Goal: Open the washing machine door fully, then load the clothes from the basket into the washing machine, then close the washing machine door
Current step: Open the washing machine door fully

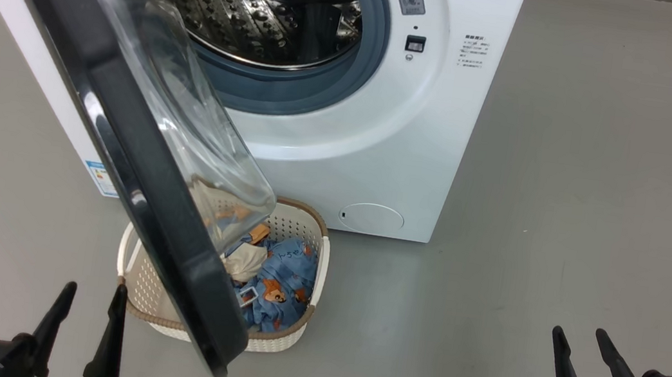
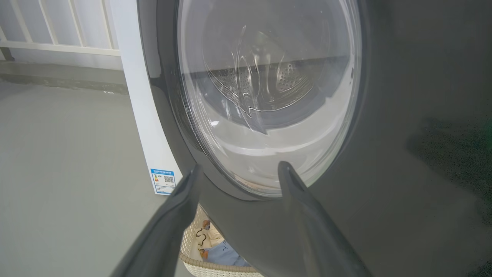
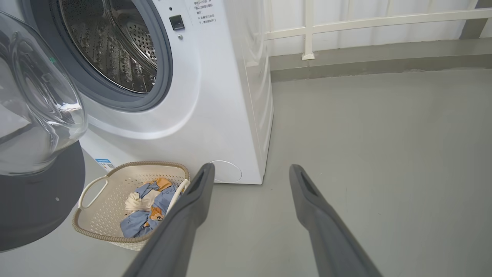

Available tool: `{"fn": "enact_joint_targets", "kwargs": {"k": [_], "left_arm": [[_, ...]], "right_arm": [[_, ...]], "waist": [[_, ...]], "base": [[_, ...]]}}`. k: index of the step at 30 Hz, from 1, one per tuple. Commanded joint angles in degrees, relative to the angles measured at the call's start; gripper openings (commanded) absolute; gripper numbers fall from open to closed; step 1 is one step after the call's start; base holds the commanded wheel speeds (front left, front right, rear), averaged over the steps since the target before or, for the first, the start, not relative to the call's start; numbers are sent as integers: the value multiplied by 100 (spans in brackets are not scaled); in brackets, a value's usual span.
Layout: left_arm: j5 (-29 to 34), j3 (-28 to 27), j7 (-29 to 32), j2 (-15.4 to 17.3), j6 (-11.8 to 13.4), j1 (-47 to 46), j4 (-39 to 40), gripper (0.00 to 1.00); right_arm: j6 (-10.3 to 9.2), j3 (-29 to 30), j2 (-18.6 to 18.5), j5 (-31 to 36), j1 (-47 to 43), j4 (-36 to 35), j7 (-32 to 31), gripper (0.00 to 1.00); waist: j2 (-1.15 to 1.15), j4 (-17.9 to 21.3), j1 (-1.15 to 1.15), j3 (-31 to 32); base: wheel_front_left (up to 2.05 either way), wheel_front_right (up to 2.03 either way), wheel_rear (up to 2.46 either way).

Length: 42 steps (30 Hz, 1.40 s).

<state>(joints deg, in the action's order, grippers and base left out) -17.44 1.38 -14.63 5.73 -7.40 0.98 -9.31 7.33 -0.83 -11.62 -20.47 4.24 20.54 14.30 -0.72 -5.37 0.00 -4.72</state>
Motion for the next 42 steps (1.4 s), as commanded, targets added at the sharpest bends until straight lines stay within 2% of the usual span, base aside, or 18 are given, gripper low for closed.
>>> {"fn": "enact_joint_targets", "kwargs": {"k": [1,7,8,9,10,16,23,28,33,38,42], "left_arm": [[66,-192,-37,67,-9,-144,103,100],[9,-249,-37,41,-9,-135,64,100],[-27,-271,-37,32,-9,-131,31,47],[-29,-326,-37,28,-9,-136,9,11],[-60,-402,-37,14,-9,-149,13,0],[-216,-1069,-37,-74,-9,-283,438,0],[-288,-1505,-37,-203,11,-382,1807,0],[-211,-872,-17,-264,128,-288,2893,0],[-169,26,412,-277,202,-156,3722,0],[-210,994,869,-281,171,-35,3978,0],[-347,1485,924,-283,296,18,3771,0]], "right_arm": [[16,-39,-21,108,-54,-140,70,100],[16,48,33,213,-145,-188,70,100],[16,62,42,216,-157,-199,70,100],[16,70,46,230,-169,-210,70,100],[16,83,54,240,-179,-227,70,100],[16,107,70,299,-269,-300,70,100],[16,169,92,385,-335,-362,70,100],[16,260,120,463,-401,-413,70,100],[16,317,170,598,-455,-457,70,100],[16,379,240,724,-515,-553,70,100],[16,398,339,825,-519,-639,70,100]], "waist": [[0,-8,0,8],[0,-25,0,50],[0,-27,0,64],[0,-30,0,78],[0,-32,0,91],[0,-78,0,143],[0,-131,0,125],[0,-182,0,98],[0,-203,0,121],[0,-226,0,136],[0,-217,0,141]], "base": [[0,0,0],[0,0,0],[0,0,0],[0,0,0],[0,0,0],[0,0,0],[0,0,0],[0,0,0],[0,0,0],[0,0,0],[0,0,0]]}}
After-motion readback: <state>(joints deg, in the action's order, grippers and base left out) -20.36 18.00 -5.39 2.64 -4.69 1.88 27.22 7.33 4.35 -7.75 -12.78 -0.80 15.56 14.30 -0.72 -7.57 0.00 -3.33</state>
